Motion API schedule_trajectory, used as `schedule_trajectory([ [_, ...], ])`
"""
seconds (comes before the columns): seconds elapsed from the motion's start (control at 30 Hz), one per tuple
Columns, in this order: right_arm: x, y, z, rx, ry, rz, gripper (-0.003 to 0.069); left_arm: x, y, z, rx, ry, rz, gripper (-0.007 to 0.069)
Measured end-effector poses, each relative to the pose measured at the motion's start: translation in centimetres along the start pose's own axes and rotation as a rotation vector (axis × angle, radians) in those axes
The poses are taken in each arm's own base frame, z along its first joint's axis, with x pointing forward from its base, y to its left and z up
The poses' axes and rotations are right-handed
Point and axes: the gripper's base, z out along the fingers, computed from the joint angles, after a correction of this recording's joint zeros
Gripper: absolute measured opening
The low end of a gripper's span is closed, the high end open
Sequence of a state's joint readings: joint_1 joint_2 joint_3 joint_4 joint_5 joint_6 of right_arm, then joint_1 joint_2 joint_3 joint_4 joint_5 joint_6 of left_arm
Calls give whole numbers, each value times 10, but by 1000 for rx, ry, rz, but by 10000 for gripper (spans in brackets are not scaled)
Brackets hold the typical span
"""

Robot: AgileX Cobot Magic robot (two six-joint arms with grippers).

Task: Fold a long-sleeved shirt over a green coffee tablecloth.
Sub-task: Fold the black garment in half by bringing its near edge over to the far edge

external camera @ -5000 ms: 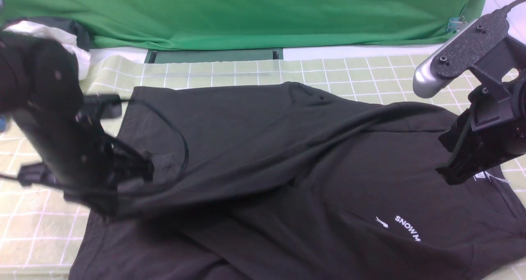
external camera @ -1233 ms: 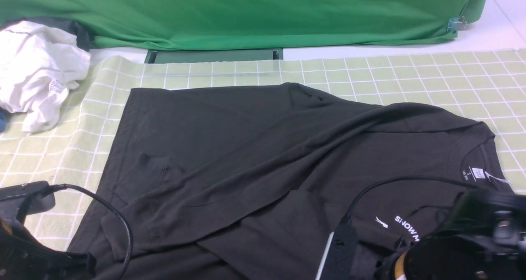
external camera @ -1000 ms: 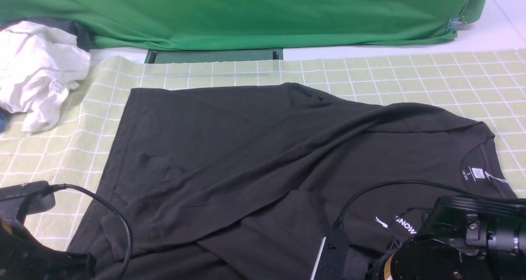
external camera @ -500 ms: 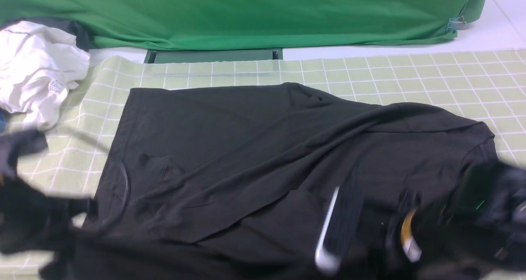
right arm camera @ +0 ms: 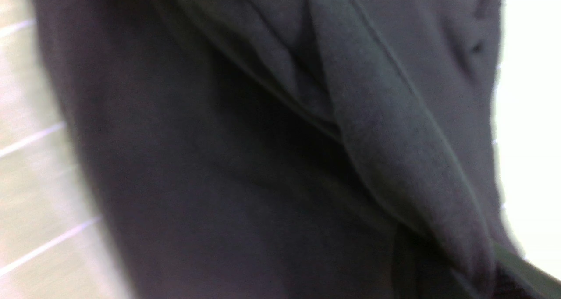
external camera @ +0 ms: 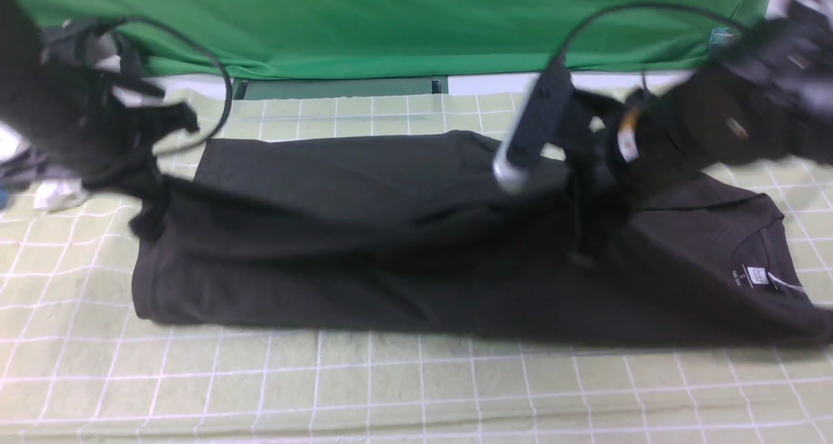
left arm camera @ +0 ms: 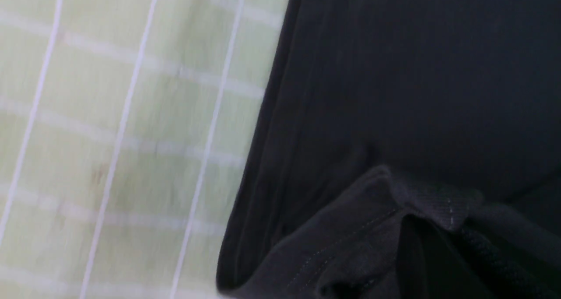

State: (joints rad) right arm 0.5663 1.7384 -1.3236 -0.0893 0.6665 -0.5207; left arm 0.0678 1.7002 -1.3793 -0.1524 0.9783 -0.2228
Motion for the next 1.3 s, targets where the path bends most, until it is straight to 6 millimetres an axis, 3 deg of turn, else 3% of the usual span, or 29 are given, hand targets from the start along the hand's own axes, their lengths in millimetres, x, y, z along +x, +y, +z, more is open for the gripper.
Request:
schedule_trajectory([
  [0.07, -3, -8, 7, 5, 5, 1, 46, -7, 0, 7, 3, 7, -7, 16],
  [0.1, -8, -21, 18, 13, 16, 3, 46, -27, -2, 20, 14, 1, -13, 16],
  [0.17, -17, -40, 36, 24, 27, -4, 46, -46, -4, 34, 26, -1, -24, 16],
  [0.37, -33, -80, 84, 58, 27, 20, 46, -86, -3, 66, 46, 4, -53, 16],
  [0.57, -36, -90, 119, 61, 34, 36, 46, -107, -1, 92, 49, 13, -65, 16],
  [0.77, -33, -88, 137, 58, 34, 40, 94, -107, 0, 105, 46, 33, -71, 33],
  [0.83, -35, -90, 137, 74, 11, 76, 229, -110, 2, 105, 29, 7, -64, 79],
  [0.87, -36, -91, 137, 76, 8, 79, 240, -110, 2, 105, 26, 2, -62, 89],
  [1.0, -39, -95, 121, 92, -9, 117, 441, -119, 4, 92, -31, -44, -17, 215],
  [1.07, -41, -98, 107, 95, -9, 132, 476, -123, 3, 83, -43, -56, -5, 258],
  [1.1, -42, -101, 94, 100, -12, 157, 486, -125, 1, 73, -42, -54, -2, 296],
  [1.2, -45, -109, 52, 127, -39, 238, 460, -125, -13, 55, 17, -49, 57, 310],
  [1.23, -45, -110, 50, 129, -42, 248, 454, -125, -15, 54, 22, -48, 65, 307],
  [1.27, -45, -115, 24, 147, -59, 287, 364, -120, -34, 48, 63, -46, 131, 273],
  [1.3, -44, -117, 11, 155, -66, 307, 286, -114, -50, 46, 82, -43, 177, 223],
])
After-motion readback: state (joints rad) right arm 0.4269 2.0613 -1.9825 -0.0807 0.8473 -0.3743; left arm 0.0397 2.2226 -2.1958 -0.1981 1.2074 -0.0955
